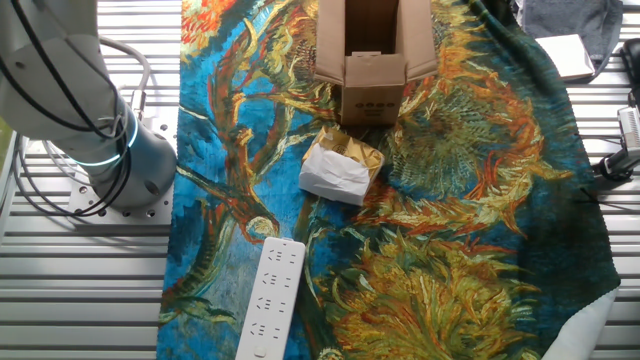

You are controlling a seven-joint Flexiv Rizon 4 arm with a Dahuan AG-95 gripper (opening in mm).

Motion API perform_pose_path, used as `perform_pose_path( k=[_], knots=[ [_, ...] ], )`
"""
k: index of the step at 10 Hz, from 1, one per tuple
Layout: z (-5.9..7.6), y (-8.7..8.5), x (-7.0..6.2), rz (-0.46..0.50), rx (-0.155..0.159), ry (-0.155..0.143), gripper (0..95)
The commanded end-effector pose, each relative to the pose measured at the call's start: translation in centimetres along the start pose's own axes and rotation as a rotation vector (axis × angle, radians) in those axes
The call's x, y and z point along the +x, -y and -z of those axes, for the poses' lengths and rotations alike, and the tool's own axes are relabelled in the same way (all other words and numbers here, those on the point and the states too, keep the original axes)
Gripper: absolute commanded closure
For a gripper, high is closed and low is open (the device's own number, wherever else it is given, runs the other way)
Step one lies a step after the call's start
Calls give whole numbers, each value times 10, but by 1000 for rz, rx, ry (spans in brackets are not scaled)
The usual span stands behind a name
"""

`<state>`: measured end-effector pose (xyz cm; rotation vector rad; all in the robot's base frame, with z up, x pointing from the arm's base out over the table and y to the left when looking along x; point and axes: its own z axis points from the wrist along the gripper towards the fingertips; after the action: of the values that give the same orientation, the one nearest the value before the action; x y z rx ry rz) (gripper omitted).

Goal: Cover the box

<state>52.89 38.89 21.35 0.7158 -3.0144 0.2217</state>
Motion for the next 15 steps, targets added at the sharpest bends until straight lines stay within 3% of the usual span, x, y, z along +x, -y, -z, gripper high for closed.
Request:
perform_pose_path(
  k=[1, 3, 4, 5, 6, 8, 12, 13, 14, 15],
  knots=[
    [1, 1, 1, -1, 0, 9, 760],
    [4, -1, 2, -5, 5, 8, 760],
    [4, -1, 1, -3, 10, 6, 950],
    [4, -2, 0, 9, 31, 3, 950],
    [2, -3, -4, 47, 112, -28, 950],
    [-2, -3, -9, 46, 113, -38, 950],
    [-3, 2, 0, 63, 68, -17, 950],
    [-4, 2, 2, 62, 66, -24, 760],
    [-7, 2, 2, 63, 65, -35, 760],
    [-12, 3, 3, 72, 59, -34, 570]
  ],
)
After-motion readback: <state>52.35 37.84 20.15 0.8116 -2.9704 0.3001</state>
